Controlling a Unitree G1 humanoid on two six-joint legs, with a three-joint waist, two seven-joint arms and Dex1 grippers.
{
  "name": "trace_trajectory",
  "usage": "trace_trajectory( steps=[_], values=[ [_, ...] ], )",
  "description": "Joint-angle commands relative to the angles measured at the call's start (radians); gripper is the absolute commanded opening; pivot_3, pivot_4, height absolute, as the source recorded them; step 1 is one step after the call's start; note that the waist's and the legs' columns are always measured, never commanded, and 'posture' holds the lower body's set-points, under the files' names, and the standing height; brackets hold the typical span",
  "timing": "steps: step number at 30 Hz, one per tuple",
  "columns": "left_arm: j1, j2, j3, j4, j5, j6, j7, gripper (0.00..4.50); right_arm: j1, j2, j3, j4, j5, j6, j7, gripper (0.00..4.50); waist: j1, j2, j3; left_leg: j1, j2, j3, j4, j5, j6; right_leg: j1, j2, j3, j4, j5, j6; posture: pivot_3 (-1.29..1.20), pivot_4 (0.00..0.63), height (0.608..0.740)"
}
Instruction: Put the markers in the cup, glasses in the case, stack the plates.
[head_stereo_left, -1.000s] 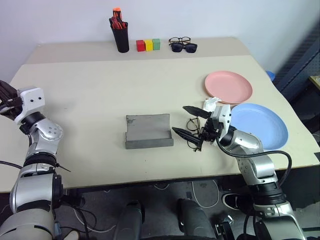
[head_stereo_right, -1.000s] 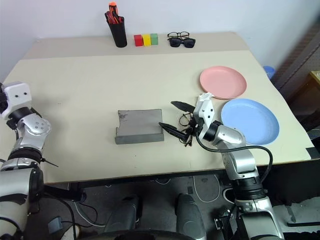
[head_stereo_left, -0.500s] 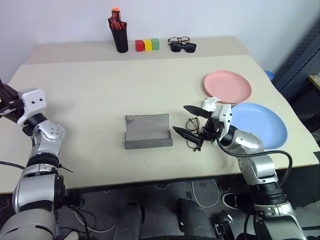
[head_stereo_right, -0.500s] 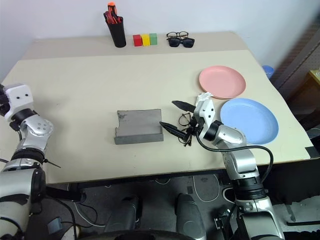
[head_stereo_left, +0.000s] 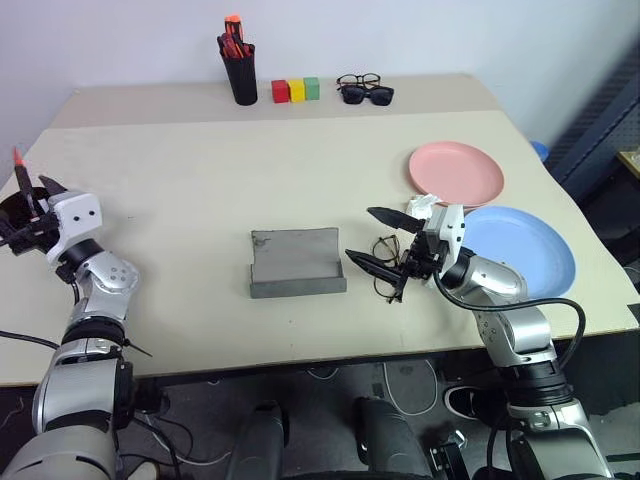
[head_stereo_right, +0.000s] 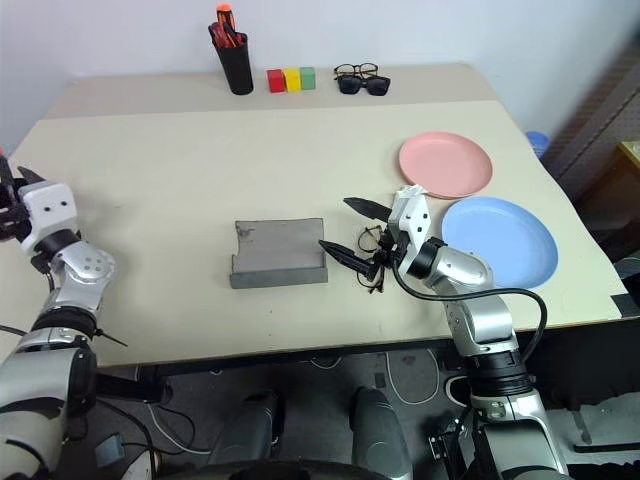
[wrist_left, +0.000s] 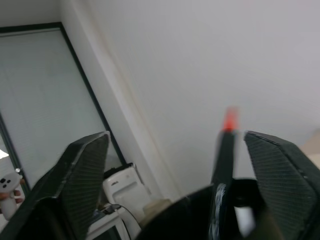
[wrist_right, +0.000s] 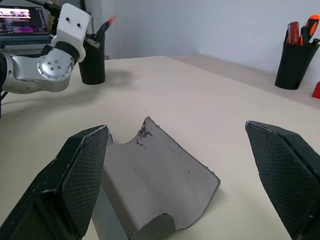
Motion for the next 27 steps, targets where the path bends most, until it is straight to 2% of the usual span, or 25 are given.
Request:
trace_trajectory(
  steps=[1,7,9,11,13,15,17,19,21,22,27],
  values=[
    [0.001,0.01,-0.003,-0.049,-0.008,-0.03,0.011,4.49,-0.021,-0.005,-0.024,-0.015,0.009,-0.018,0.004,4.48,0.0,0.0,0.0,0.0,0.0,0.0,0.0,0.0,0.0,0.0,0.0,0.0,0.0,0.0,0.0,0.0,0.15,0.74],
    [0.004,-0.017,0.022,-0.104,-0.057,-0.092,-0.04,4.49,-0.016,-0.008,-0.028,-0.014,0.009,-0.018,0.003,4.48,0.0,0.0,0.0,0.0,0.0,0.0,0.0,0.0,0.0,0.0,0.0,0.0,0.0,0.0,0.0,0.0,0.15,0.74],
    [0.005,-0.063,0.029,-0.207,-0.136,-0.154,-0.152,4.49,-0.009,-0.019,-0.037,-0.023,0.013,-0.01,0.001,4.48,0.004,0.0,0.0,0.0,0.0,0.0,0.0,0.0,0.0,0.0,0.0,0.0,0.0,0.0,0.0,0.0,0.15,0.74],
    [0.045,-0.136,0.019,-0.437,-0.292,-0.106,-0.346,4.49,0.002,-0.036,-0.052,-0.04,0.018,0.001,-0.004,4.48,0.009,0.0,0.0,-0.001,0.0,0.0,0.001,0.0,0.0,0.0,-0.001,0.0,-0.001,0.0,0.0,0.0,0.15,0.74],
    [0.109,-0.183,0.007,-0.659,-0.421,0.045,-0.502,4.49,0.013,-0.051,-0.063,-0.054,0.021,0.007,-0.006,4.48,0.005,0.0,0.0,-0.002,0.0,0.001,0.001,0.0,-0.001,0.001,-0.002,0.0,-0.002,0.0,0.0,0.0,0.15,0.74],
    [0.197,-0.186,-0.046,-0.938,-0.592,0.337,-0.686,4.49,0.034,-0.07,-0.079,-0.08,0.028,0.021,-0.014,4.48,-0.005,0.0,0.0,-0.002,0.0,0.002,0.001,0.0,-0.001,0.001,-0.003,0.001,-0.002,0.0,0.0,0.0,0.15,0.74],
    [0.258,-0.106,-0.137,-1.184,-0.753,0.64,-0.912,4.49,0.066,-0.096,-0.098,-0.121,0.037,0.051,-0.021,4.48,-0.009,0.0,0.0,-0.001,0.0,0.002,-0.001,0.0,0.0,0.0,-0.002,0.001,-0.001,0.0,0.0,0.0,0.15,0.74],
    [0.28,-0.033,-0.159,-1.322,-0.92,0.9,-1.045,4.49,0.1,-0.124,-0.11,-0.158,0.044,0.081,-0.026,4.48,-0.009,0.001,0.001,-0.001,0.001,0.002,-0.002,0.0,0.0,-0.002,0.0,0.001,0.001,0.0,-0.001,0.0,0.15,0.74],
    [0.271,0.01,-0.151,-1.367,-1.015,1.039,-1.144,4.49,0.133,-0.152,-0.123,-0.19,0.051,0.111,-0.029,4.48,-0.011,0.002,0.001,0.0,0.001,0.001,-0.001,0.0,0.0,-0.002,0.0,0.001,0.002,-0.002,-0.003,0.0,0.15,0.74],
    [0.25,0.051,-0.169,-1.365,-1.04,1.075,-1.264,4.49,0.169,-0.176,-0.143,-0.213,0.054,0.137,-0.034,4.48,-0.011,0.002,0.001,0.0,0.001,0.001,0.0,0.0,0.0,-0.002,0.0,0.001,0.002,-0.003,-0.005,0.0,0.15,0.74],
    [0.143,0.143,-0.249,-1.288,-1.054,1.142,-1.664,4.49,0.298,-0.267,-0.219,-0.258,0.036,0.175,-0.041,4.48,-0.005,0.002,0.001,-0.001,0.001,0.002,0.004,0.0,0.0,0.0,0.0,0.001,-0.002,-0.005,-0.004,0.0,0.15,0.74]
  ],
)
